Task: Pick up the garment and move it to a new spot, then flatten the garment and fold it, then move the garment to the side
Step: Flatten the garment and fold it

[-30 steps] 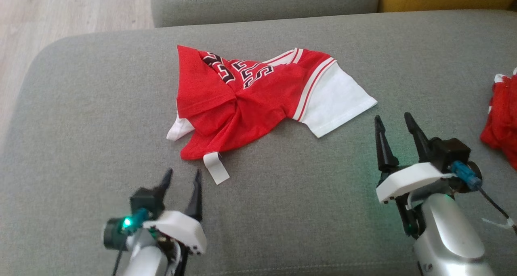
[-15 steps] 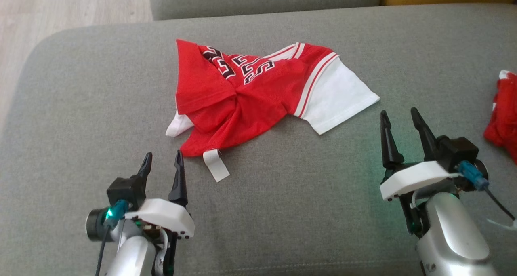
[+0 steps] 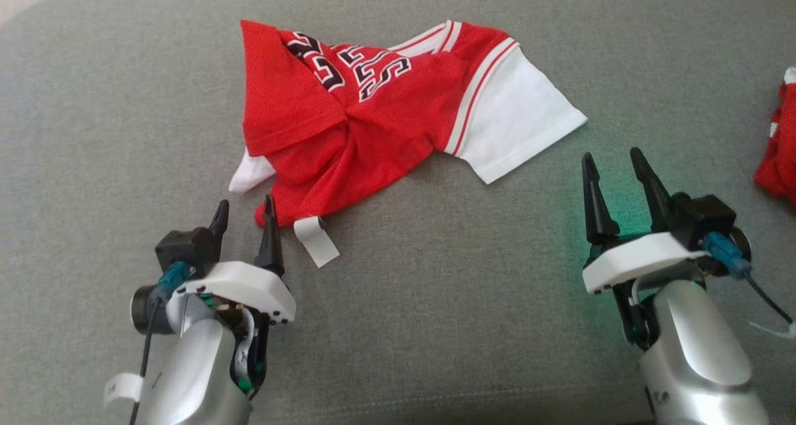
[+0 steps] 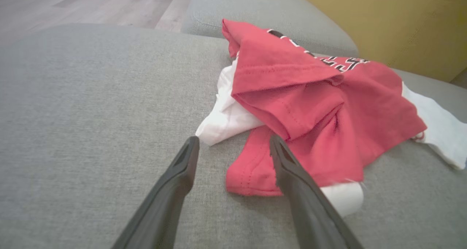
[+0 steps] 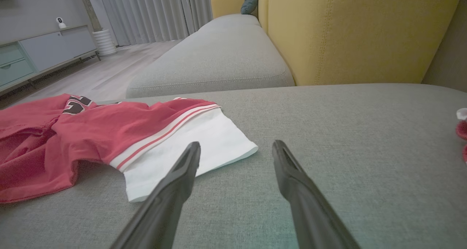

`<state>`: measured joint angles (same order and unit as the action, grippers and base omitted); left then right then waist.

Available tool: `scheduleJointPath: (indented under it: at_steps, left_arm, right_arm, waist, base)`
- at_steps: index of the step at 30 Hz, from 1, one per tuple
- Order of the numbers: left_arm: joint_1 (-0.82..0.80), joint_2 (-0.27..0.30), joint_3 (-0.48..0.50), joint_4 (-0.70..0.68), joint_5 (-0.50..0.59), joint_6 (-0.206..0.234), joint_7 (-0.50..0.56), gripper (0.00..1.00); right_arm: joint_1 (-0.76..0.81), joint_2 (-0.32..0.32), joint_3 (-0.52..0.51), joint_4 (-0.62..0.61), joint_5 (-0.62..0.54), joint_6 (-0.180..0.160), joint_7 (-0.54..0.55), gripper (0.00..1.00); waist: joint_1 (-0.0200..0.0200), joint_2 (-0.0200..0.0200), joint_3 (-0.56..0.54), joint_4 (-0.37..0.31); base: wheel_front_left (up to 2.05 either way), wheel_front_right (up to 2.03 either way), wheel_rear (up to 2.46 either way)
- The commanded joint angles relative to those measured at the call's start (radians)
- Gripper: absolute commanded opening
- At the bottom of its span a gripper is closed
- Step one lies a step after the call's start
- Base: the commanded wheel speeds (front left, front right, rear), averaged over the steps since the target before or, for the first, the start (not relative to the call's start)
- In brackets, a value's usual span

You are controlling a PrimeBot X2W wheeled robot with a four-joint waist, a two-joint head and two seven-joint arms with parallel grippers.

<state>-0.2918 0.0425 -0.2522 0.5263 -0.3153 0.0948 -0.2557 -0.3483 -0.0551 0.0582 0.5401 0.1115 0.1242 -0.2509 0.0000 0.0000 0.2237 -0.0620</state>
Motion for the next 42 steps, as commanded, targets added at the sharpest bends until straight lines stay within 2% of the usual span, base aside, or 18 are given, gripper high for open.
scheduleJointPath:
  at_steps: [1, 10, 11, 12, 13, 14, 20, 30, 36, 42]
  left_arm:
    - [-0.035, 0.008, 0.022, -0.01, -0.003, -0.006, -0.006, 1.0]
    - [-0.068, 0.008, -0.015, 0.139, -0.016, 0.005, -0.006, 1.0]
    - [-0.07, 0.008, -0.018, 0.149, -0.021, 0.008, -0.006, 0.94]
    - [-0.072, 0.008, -0.022, 0.157, -0.025, 0.009, -0.006, 0.46]
    - [-0.072, 0.008, -0.022, 0.157, -0.025, 0.009, -0.006, 0.46]
    - [-0.072, 0.008, -0.028, 0.166, -0.027, 0.01, -0.006, 0.0]
    - [-0.058, 0.008, -0.032, 0.165, -0.042, 0.01, -0.006, 0.0]
    - [0.053, 0.008, 0.108, -0.043, 0.013, 0.046, -0.006, 0.0]
    - [0.095, 0.008, 0.187, -0.15, 0.026, 0.064, -0.006, 0.0]
    - [0.091, 0.008, 0.185, -0.182, 0.032, 0.048, -0.006, 0.0]
  right_arm:
    - [-0.036, 0.005, 0.025, -0.036, -0.009, 0.007, -0.011, 1.0]
    - [-0.055, 0.005, 0.019, -0.044, -0.022, 0.007, -0.011, 1.0]
    - [-0.055, 0.005, 0.018, -0.044, -0.023, 0.007, -0.011, 1.0]
    - [-0.056, 0.005, 0.016, -0.044, -0.023, 0.007, -0.011, 1.0]
    - [-0.056, 0.005, 0.016, -0.044, -0.023, 0.007, -0.011, 1.0]
    - [-0.056, 0.005, 0.015, -0.044, -0.024, 0.007, -0.011, 1.0]
    - [-0.044, 0.005, -0.008, -0.037, -0.03, 0.007, -0.011, 1.0]
    - [0.005, 0.005, -0.017, -0.016, -0.025, 0.007, -0.011, 1.0]
    - [0.01, 0.005, -0.015, 0.012, -0.032, 0.007, -0.011, 1.0]
    - [-0.045, 0.005, -0.024, 0.077, -0.076, 0.007, -0.011, 1.0]
  waist:
    - [0.0, 0.0, 0.016, -0.014]
    - [0.0, 0.0, 0.042, -0.044]
    - [0.0, 0.0, 0.042, -0.046]
    - [0.0, 0.0, 0.042, -0.046]
    - [0.0, 0.0, 0.042, -0.046]
    - [0.0, 0.0, 0.041, -0.047]
    - [0.0, 0.0, 0.006, -0.027]
    - [0.0, 0.0, -0.074, 0.03]
    - [0.0, 0.0, -0.058, 0.067]
    - [0.0, 0.0, -0.009, 0.107]
  base:
    - [0.0, 0.0, 0.0]
    - [0.0, 0.0, 0.0]
    - [0.0, 0.0, 0.0]
    - [0.0, 0.0, 0.0]
    - [0.0, 0.0, 0.0]
    - [0.0, 0.0, 0.0]
    - [0.0, 0.0, 0.0]
    - [0.0, 0.0, 0.0]
    - [0.0, 0.0, 0.0]
    - [0.0, 0.0, 0.0]
